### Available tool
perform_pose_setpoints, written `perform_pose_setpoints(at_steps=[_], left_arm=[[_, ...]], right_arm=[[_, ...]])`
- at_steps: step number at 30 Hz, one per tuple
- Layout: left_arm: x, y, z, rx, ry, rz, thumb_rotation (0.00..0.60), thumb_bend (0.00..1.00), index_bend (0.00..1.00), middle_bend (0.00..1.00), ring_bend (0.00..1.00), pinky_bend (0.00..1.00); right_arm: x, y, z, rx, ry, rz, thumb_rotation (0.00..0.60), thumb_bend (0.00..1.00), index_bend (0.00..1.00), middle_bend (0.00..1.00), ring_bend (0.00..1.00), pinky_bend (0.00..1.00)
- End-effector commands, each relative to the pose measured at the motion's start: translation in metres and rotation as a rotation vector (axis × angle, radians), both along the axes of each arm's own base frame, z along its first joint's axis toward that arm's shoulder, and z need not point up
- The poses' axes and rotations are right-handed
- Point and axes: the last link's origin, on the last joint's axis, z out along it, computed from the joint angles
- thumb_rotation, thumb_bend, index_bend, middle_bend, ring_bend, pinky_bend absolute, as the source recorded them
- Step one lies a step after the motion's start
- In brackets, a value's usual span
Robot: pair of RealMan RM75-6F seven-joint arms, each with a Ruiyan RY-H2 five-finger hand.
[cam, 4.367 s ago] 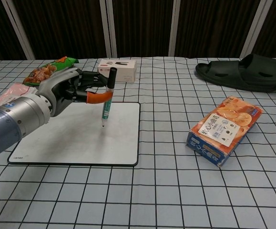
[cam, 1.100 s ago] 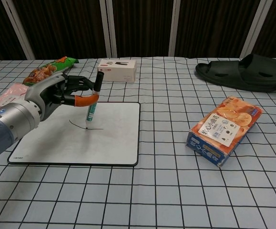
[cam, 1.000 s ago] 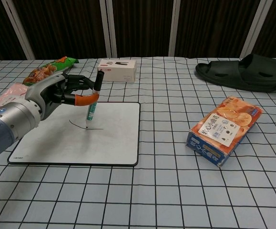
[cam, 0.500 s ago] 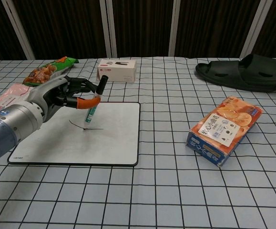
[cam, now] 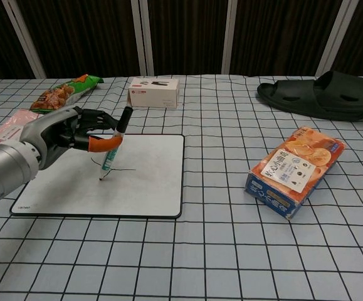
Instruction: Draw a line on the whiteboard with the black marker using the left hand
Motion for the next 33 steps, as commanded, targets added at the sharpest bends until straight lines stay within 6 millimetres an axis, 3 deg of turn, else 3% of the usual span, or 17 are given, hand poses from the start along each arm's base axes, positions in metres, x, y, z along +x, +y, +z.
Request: perform_pose_setpoints(at_steps=[1, 4, 10, 20, 24, 28, 33], left_arm=[[-0.008, -0.017, 0.007, -0.04, 0.015, 0.012, 0.6, 0.6, 0.76, 0.23, 0.1, 0.2], [-0.009, -0.031, 0.014, -0.073, 0.006, 0.01, 0.6, 0.6, 0.76, 0.23, 0.1, 0.2], [-0.003, -0.04, 0.035, -0.041, -0.036, -0.007, 0.6, 0.6, 0.76, 0.23, 0.1, 0.2], [0.007, -0.021, 0.1, 0.169, -0.161, -0.032, 0.6, 0.6, 0.77, 0.23, 0.1, 0.19], [0.003, -0.014, 0.112, 0.199, -0.145, -0.034, 0.6, 0.6, 0.77, 0.23, 0.1, 0.19], [-0.009, -0.003, 0.117, 0.205, -0.021, -0.051, 0.6, 0.6, 0.77, 0.23, 0.1, 0.17], [-0.034, 0.004, 0.113, 0.163, 0.297, -0.12, 0.6, 0.6, 0.77, 0.23, 0.1, 0.16]], right_arm=[[0.0, 0.0, 0.0, -0.002, 0.002, 0.0, 0.6, 0.34, 0.0, 0.0, 0.0, 0.0], [0.0, 0.0, 0.0, -0.002, 0.002, -0.002, 0.6, 0.34, 0.0, 0.0, 0.0, 0.0], [0.0, 0.001, -0.001, -0.001, 0.002, -0.005, 0.6, 0.34, 0.0, 0.0, 0.0, 0.0], [0.0, 0.001, -0.002, 0.004, 0.0, -0.009, 0.6, 0.34, 0.0, 0.0, 0.0, 0.0], [0.001, 0.001, -0.003, 0.006, 0.004, -0.008, 0.6, 0.34, 0.0, 0.0, 0.0, 0.0], [0.0, 0.001, -0.003, 0.005, 0.006, -0.01, 0.6, 0.34, 0.0, 0.0, 0.0, 0.0], [0.0, 0.001, -0.003, 0.005, 0.005, -0.011, 0.6, 0.34, 0.0, 0.0, 0.0, 0.0]])
